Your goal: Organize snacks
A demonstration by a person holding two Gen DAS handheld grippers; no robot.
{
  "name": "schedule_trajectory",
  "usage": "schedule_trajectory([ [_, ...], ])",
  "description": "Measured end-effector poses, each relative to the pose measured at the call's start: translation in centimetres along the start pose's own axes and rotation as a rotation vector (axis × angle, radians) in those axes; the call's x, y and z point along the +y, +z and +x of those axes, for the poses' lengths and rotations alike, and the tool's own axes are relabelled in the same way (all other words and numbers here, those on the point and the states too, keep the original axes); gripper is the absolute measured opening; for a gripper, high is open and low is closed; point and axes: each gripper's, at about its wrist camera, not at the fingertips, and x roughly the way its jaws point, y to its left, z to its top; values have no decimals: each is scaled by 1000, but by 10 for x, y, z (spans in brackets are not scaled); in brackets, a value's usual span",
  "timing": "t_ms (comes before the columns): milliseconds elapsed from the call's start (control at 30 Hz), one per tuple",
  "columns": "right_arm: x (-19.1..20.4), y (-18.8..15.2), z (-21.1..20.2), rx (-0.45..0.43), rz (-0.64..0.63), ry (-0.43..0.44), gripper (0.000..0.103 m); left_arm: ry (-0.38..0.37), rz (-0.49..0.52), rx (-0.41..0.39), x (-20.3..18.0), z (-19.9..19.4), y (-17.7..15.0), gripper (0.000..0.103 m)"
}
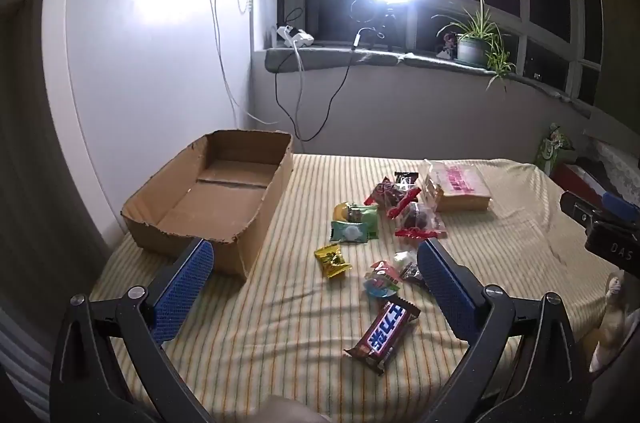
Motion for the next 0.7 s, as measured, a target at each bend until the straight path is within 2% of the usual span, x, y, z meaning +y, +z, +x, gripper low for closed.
schedule_trajectory([
  [67,1,1,-1,-1,1,-1,103,0,-8,21,1,3,-1,102],
  [267,3,-2,1,-4,-2,5,103,-5,-6,6,-13,-1,0,102],
  [333,6,1,1,8,-10,-1,103,-9,-52,9,8,2,-5,102],
  [700,6,-1,-2,4,-12,-1,103,-12,-60,7,9,-1,-4,102],
])
